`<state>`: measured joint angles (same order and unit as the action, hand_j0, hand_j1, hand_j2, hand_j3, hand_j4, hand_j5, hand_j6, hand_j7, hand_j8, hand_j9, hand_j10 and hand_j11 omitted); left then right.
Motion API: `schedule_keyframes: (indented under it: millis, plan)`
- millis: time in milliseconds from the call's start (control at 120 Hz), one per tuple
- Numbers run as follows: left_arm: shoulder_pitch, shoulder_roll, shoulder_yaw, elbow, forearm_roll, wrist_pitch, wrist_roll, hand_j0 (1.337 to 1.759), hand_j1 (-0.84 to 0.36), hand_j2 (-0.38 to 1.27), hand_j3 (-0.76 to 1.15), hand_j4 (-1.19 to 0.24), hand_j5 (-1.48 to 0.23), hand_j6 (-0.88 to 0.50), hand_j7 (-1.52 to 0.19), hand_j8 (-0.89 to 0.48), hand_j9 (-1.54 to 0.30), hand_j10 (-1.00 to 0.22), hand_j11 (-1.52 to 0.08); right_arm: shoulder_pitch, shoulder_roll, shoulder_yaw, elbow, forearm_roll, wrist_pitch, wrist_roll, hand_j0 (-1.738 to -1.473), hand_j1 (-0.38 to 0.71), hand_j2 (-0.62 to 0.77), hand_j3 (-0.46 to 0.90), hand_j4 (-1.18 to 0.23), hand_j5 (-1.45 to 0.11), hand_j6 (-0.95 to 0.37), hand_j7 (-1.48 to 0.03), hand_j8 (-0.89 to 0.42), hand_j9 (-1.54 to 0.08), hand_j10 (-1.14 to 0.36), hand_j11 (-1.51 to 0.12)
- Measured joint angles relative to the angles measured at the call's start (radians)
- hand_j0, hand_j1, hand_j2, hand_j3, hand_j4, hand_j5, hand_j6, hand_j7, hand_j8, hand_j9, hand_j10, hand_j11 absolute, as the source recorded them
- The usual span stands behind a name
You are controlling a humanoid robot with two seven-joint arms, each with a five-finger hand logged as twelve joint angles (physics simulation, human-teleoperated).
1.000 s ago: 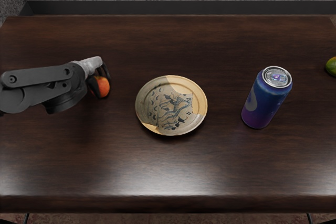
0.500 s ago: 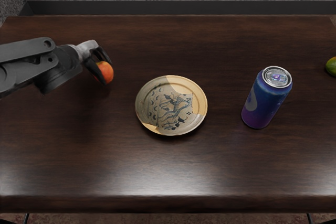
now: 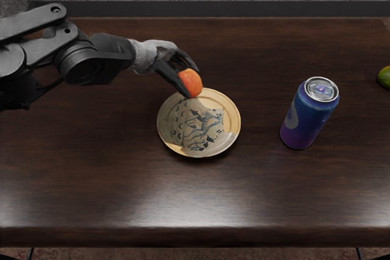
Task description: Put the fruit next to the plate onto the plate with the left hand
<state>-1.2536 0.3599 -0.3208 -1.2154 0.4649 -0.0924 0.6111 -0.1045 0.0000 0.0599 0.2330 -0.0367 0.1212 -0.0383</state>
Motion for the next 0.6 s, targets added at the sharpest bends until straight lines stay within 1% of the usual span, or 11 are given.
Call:
schedule_keyframes:
  millis: [50,67,83,100,117,133,242,333,433,508,600]
  plan:
    - [0.011,-0.007,0.0,-0.001,-0.006,-0.013,0.0,1.658,-0.35,0.51,0.0,-0.62,-0.85,-0.41,-0.84,-0.46,-0.83,-0.64,-0.82,0.0,0.0,0.0,0.0,0.0,0.0,0.0,-1.658,-0.33,0.0,0.0,-0.01,-0.02,-0.01,-0.02,-0.01,-0.02,-0.01,-0.02]
    - [0.013,-0.007,0.001,-0.001,-0.007,-0.016,0.0,1.658,-0.35,0.5,0.0,-0.62,-0.85,-0.41,-0.84,-0.46,-0.83,-0.64,-0.82,0.0,0.0,0.0,0.0,0.0,0.0,0.0,-1.658,-0.33,0.0,0.0,-0.01,-0.02,-0.01,-0.02,-0.01,-0.02,-0.01,-0.02]
    - [0.03,-0.012,0.001,-0.001,-0.006,-0.016,0.0,1.657,-0.34,0.45,0.0,-0.65,-0.84,-0.45,-0.84,-0.46,-0.83,-0.64,-0.83,0.0,0.0,0.0,0.0,0.0,0.0,0.0,-1.658,-0.33,0.0,0.0,-0.01,-0.02,-0.01,-0.02,-0.01,-0.02,-0.01,-0.02]
    - [0.051,-0.027,0.002,0.0,-0.003,-0.019,0.0,1.657,-0.32,0.42,0.0,-0.65,-0.83,-0.43,-0.83,-0.47,-0.83,-0.64,-0.83,0.0,0.0,0.0,0.0,0.0,0.0,0.0,-1.658,-0.33,0.0,0.0,-0.01,-0.02,-0.01,-0.02,-0.01,-0.02,-0.01,-0.02]
    - [0.062,-0.037,0.004,0.0,-0.004,-0.023,0.001,1.658,-0.32,0.46,0.0,-0.62,-0.84,-0.41,-0.83,-0.47,-0.83,-0.64,-0.82,0.0,0.0,0.0,0.0,0.0,0.0,0.0,-1.658,-0.33,0.0,0.0,-0.01,-0.02,-0.01,-0.02,-0.01,-0.02,-0.01,-0.02]
    - [0.067,-0.041,0.006,-0.001,-0.007,-0.027,0.001,1.658,-0.32,0.46,0.0,-0.62,-0.84,-0.43,-0.84,-0.46,-0.83,-0.64,-0.82,0.0,0.0,0.0,0.0,0.0,0.0,0.0,-1.658,-0.33,0.0,0.0,-0.01,-0.02,-0.01,-0.02,-0.01,-0.02,-0.01,-0.02]
    - [0.072,-0.048,0.01,0.0,-0.005,-0.041,0.001,1.658,-0.31,0.43,0.0,-0.64,-0.83,-0.43,-0.84,-0.47,-0.81,-0.63,-0.81,0.0,0.0,0.0,0.0,0.0,0.0,0.0,-1.658,-0.33,0.0,0.0,-0.01,-0.02,-0.01,-0.02,-0.01,-0.02,-0.01,-0.02]
    - [0.05,-0.055,0.057,0.0,0.003,-0.044,0.0,1.658,-0.14,0.29,0.0,-0.47,-0.6,-0.33,-0.61,-0.36,-0.59,-0.46,-0.59,0.0,0.0,0.0,0.0,0.0,0.0,0.0,-1.658,-0.33,0.0,0.0,-0.01,-0.02,-0.01,-0.02,-0.01,-0.02,-0.01,-0.02]
    - [0.024,-0.054,0.085,0.0,0.005,-0.051,0.0,1.658,0.04,0.18,0.0,-0.3,-0.39,-0.21,-0.39,-0.23,-0.38,-0.29,-0.38,0.0,0.0,0.0,0.0,0.0,0.0,0.0,-1.658,-0.33,0.0,0.0,-0.01,-0.02,-0.01,-0.02,-0.01,-0.02,-0.01,-0.02]
    - [-0.003,-0.049,0.089,0.0,0.001,-0.074,0.0,1.658,0.13,0.13,0.0,-0.21,-0.27,-0.15,-0.28,-0.16,-0.27,-0.21,-0.27,0.0,0.0,0.0,0.0,0.0,0.0,0.0,-1.658,-0.33,0.0,0.0,-0.01,-0.02,-0.01,-0.02,-0.01,-0.02,-0.01,-0.02]
    - [-0.027,-0.043,0.088,0.0,-0.006,-0.098,0.0,1.658,0.2,0.08,0.0,-0.14,-0.18,-0.1,-0.18,-0.11,-0.18,-0.14,-0.17,0.0,0.0,0.0,0.0,0.0,0.0,0.0,-1.658,-0.33,0.0,0.0,-0.01,-0.02,-0.01,-0.02,-0.01,-0.02,-0.01,-0.02]
